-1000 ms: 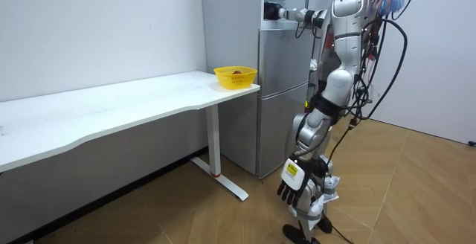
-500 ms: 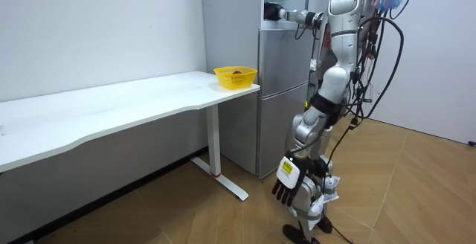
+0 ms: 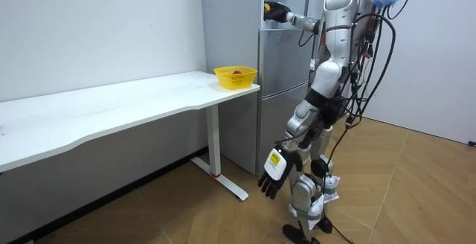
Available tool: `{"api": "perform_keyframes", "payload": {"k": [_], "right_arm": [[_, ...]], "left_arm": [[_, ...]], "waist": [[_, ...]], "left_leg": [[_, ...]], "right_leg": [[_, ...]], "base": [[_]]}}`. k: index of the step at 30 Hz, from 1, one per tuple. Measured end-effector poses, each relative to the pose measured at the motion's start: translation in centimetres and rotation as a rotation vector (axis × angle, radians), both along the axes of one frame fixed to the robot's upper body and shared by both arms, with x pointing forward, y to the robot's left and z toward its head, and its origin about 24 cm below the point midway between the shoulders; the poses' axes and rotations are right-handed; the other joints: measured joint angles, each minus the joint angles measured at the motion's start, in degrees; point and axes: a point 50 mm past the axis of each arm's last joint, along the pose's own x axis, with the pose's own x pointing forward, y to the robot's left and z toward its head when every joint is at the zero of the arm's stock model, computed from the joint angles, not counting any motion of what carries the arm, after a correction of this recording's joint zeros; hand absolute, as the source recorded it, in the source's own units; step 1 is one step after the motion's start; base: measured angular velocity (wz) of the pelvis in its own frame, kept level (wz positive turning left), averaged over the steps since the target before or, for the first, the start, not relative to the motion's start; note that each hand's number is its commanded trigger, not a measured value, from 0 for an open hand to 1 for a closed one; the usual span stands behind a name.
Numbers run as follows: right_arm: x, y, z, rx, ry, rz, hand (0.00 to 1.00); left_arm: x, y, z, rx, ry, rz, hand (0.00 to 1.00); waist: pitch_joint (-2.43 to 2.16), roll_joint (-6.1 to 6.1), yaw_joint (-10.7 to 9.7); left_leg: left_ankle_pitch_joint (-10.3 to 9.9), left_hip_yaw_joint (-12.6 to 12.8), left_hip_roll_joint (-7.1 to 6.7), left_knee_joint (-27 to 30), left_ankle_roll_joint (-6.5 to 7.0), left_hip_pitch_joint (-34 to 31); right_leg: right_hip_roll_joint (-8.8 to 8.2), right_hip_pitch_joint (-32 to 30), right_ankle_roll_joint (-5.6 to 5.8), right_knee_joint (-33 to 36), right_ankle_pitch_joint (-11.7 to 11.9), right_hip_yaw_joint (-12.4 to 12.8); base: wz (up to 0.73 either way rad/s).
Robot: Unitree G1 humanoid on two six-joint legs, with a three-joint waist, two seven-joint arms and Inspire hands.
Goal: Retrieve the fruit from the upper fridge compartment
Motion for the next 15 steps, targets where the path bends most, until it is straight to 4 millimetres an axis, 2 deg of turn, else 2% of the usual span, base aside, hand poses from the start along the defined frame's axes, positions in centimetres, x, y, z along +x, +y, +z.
{"api": "perform_keyframes", "payload": {"k": [2,7,9,12,15], "right_arm": [[-0.3,0.4,0.5,0.005,-0.032,-0.001,1.0],[-2.7,1.6,2.0,0.02,-0.188,-0.006,1.0],[-3.3,1.9,2.3,0.019,-0.228,-0.019,1.0],[-4.3,2.3,2.6,-0.033,-0.294,-0.064,1.0],[-5.3,2.9,3.0,-0.077,-0.359,-0.082,1.0]], "left_arm": [[0.3,-0.3,-0.1,0.001,-0.014,0.0,0.0],[0.4,-1.2,-0.4,-0.022,-0.023,-0.002,0.0],[0.4,-1.6,-0.5,-0.034,-0.027,-0.003,0.0],[0.0,-2.2,-0.9,-0.057,-0.018,0.006,0.0],[-0.5,-2.3,-1.0,-0.063,-0.004,0.009,0.0]], "waist": [[0.17,0.25,-0.9],[0.68,1.16,-1.5],[0.67,1.59,-1.5],[0.25,2.41,-1.4],[0.35,2.77,-1.1]], "left_leg": [[0.0,-0.1,0.01,0.1,0.01,0.0],[0.0,0.0,0.11,0.0,0.03,0.0],[0.0,0.1,0.11,0.0,0.03,-0.2],[0.0,0.6,0.14,0.2,0.04,-0.1],[0.0,1.2,0.23,0.3,0.03,-0.1]], "right_leg": [[0.01,0.0,0.04,0.0,0.2,0.0],[0.07,-0.2,0.02,0.0,0.3,0.4],[0.08,-0.4,0.02,0.1,0.3,0.6],[0.21,-0.9,0.02,0.2,0.3,1.5],[0.3,-1.1,0.01,0.5,0.2,2.2]], "base": [[-0.03],[-0.04],[-0.04],[-0.1],[-0.1]]}}
